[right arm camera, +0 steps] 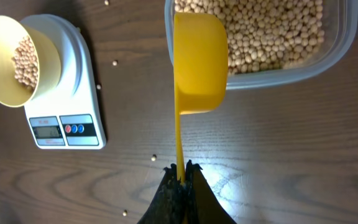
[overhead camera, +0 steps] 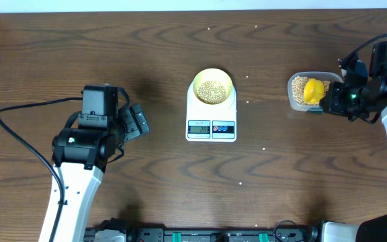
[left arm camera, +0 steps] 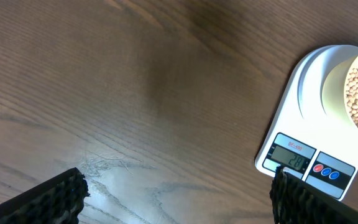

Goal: Scoop item into bowl and weigh 50g on scale
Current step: 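Lower the scoop down into the soybeans with the right gripper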

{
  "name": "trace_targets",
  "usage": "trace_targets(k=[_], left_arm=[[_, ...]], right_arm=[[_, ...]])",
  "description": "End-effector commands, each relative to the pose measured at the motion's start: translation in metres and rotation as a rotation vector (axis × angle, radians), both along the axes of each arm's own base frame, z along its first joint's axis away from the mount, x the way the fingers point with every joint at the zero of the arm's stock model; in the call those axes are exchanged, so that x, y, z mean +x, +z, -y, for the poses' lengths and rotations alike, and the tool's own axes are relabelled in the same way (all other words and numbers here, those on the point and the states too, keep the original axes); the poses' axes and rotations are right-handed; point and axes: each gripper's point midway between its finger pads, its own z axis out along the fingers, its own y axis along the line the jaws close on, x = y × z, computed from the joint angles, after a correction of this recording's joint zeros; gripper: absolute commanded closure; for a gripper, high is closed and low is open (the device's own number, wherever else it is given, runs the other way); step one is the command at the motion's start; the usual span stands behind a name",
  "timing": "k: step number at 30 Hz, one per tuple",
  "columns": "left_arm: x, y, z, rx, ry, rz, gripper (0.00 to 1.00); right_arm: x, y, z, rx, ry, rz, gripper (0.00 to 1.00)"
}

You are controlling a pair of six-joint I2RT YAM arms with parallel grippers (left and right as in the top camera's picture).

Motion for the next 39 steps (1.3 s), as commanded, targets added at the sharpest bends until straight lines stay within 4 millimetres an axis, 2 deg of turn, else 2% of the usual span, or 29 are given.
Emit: trace_targets(k=[1,14,20,27,39], left_arm=[[0.002,0.004,-0.004,0.014,0.016,0.008,0.04],[0.002,0.004,-0.005,0.014,0.016,0.008,0.04],[0.002,0.004,-0.004,0.014,0.016,0.008,0.04],[0.002,0.004,-0.004,0.013,0.016,0.008,0.04],[0.002,0.004,-0.004,0.014,0.016,0.008,0.04]], right_arm=[[0.002,-0.002,-0.002,0.005,-0.003,0.003,0.99],[0.015,0.002,0.003,-0.018,-0.005,0.061,0.99],[0.017,-0.003,0.037,-0.189,-0.119,0.044,0.99],[0.014,-0.003,0.064,-0.319,-0.206,0.022,0.99],[0.004,-0.007,0.069,-0.347,-0.223,-0.022,0.99]])
